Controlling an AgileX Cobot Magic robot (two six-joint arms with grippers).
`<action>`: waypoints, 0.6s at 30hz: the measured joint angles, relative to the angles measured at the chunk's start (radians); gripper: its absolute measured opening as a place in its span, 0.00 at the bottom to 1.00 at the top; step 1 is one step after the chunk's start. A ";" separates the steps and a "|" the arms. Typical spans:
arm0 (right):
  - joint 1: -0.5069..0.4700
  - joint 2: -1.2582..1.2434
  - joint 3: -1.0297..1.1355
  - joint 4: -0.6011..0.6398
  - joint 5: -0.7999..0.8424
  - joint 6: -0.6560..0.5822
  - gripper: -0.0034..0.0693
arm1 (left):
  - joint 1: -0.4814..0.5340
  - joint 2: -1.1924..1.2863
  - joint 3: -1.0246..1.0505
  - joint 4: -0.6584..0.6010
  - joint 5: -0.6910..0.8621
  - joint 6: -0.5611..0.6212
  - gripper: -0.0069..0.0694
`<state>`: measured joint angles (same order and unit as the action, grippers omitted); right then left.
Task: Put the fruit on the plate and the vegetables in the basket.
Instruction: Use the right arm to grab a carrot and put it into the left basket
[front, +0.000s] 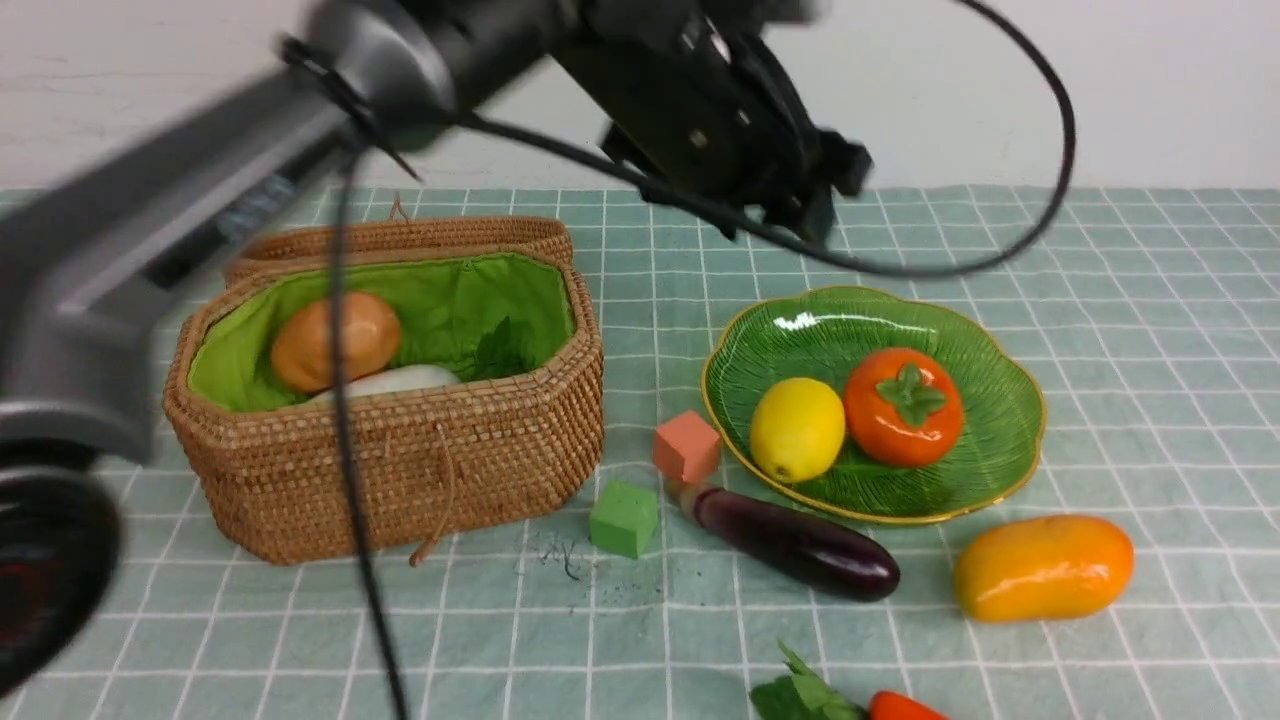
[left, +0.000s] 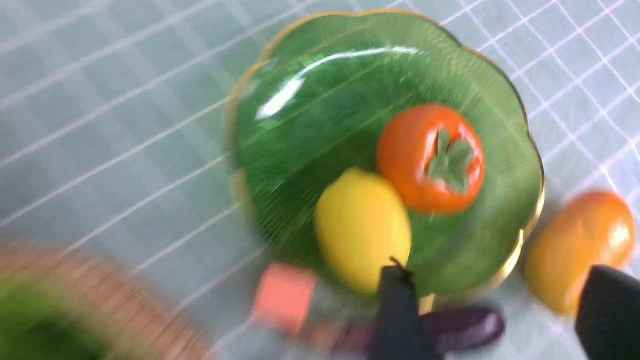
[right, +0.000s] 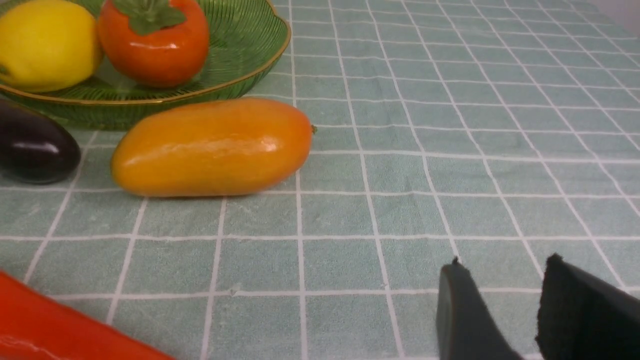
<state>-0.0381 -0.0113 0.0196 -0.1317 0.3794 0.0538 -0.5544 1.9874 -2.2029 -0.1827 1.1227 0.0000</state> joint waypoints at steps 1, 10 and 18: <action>0.000 0.000 0.000 0.000 0.000 0.000 0.38 | 0.003 -0.024 0.003 0.007 0.009 0.000 0.63; 0.000 0.000 0.000 -0.001 0.000 0.000 0.38 | 0.041 -0.664 0.591 0.255 0.088 -0.122 0.17; 0.000 0.000 0.000 -0.001 0.000 0.000 0.38 | 0.041 -1.058 1.203 0.253 -0.046 -0.337 0.07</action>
<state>-0.0381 -0.0113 0.0196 -0.1324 0.3797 0.0538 -0.5135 0.9297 -0.9998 0.0701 1.0764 -0.3370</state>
